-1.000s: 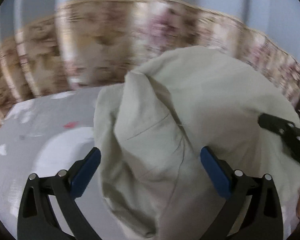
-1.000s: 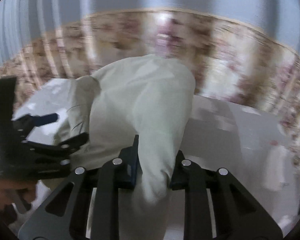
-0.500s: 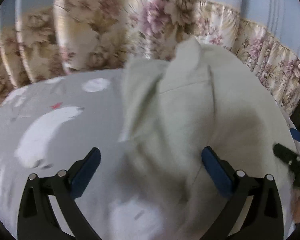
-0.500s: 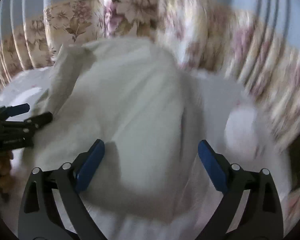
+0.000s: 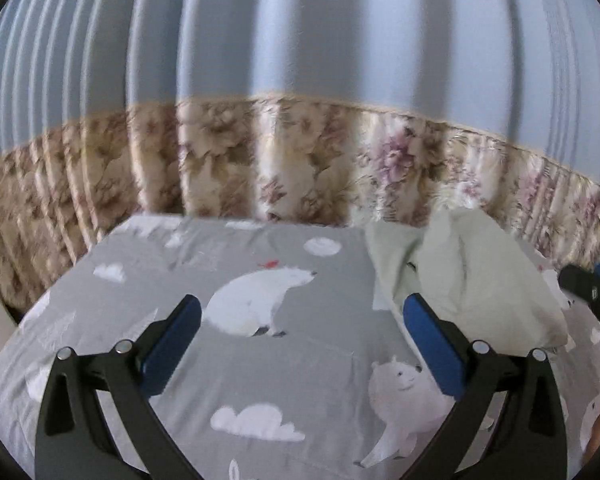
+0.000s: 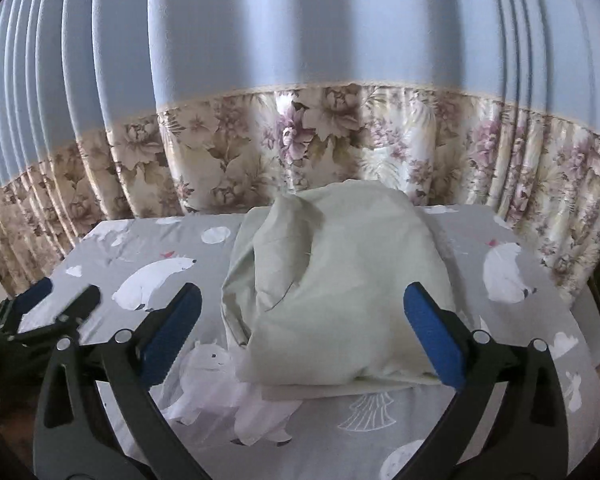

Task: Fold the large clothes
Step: 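Withdraw both open tools from the folded jacket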

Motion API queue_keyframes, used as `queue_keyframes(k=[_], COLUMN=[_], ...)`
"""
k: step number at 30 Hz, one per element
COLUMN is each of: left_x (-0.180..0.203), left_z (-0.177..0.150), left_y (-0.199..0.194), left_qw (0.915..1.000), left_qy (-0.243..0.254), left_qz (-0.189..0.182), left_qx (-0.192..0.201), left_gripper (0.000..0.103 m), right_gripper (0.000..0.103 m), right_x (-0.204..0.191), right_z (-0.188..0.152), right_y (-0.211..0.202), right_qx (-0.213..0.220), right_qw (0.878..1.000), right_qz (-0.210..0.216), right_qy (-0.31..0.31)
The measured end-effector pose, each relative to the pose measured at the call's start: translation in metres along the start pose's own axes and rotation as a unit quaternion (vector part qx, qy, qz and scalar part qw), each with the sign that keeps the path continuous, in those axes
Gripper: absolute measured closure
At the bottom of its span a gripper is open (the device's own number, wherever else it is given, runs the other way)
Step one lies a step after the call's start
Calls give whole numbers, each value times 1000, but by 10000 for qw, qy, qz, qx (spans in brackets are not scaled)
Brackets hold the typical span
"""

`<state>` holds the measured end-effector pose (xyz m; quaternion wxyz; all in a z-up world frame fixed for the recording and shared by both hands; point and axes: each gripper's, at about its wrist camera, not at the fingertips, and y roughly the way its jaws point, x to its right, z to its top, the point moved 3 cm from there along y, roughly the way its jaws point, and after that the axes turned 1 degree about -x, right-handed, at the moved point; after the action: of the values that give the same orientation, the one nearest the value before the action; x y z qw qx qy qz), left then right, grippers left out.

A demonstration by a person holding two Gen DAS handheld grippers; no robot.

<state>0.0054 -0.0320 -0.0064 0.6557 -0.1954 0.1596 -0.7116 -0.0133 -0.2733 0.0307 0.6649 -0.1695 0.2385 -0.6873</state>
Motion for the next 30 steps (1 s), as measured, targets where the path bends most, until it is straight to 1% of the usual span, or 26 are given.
queue_keyframes(k=[1,2,4,6,8,10,14,17,18,24,30], left_x=[-2,-2,0,4,7,9,14,17,18,17,16], left_z=[-4,-7,-11,-15,-17,-18,-22,-25,-26,-24,-25], left_y=[-2,-2,3,6,8,9,11,13,13,11,13], left_qw=[10000,10000,9999,9997,9996,9995,9990,9984,9983,9986,9988], left_qy=[-47,-81,28,174,235,273,414,538,548,517,465], left_qz=[-60,-32,105,185,143,99,77,171,149,139,100], left_qx=[-2,20,7,-29,-70,-100,-125,-99,-102,-56,-123], left_gripper=[1,1,1,1,1,1,1,1,1,2,1], right_gripper=[3,3,3,3,3,3,3,3,3,3,3], right_x=[-4,-5,-11,-13,-11,-11,-9,-5,-3,9,15], right_z=[-7,-9,-19,-25,-32,-35,-35,-34,-33,-27,-25], right_y=[1,4,10,14,18,24,26,25,25,23,24], right_qx=[-59,-111,-250,-270,-243,-315,-329,-291,-250,-233,-271], right_qw=[9999,9999,9994,9987,9981,9976,9975,9977,9976,9985,9986], right_qz=[-2,-37,8,-143,-293,-324,-343,-381,-425,-385,-383], right_qy=[-97,-115,-241,-413,-478,-526,-529,-476,-487,-319,-233])
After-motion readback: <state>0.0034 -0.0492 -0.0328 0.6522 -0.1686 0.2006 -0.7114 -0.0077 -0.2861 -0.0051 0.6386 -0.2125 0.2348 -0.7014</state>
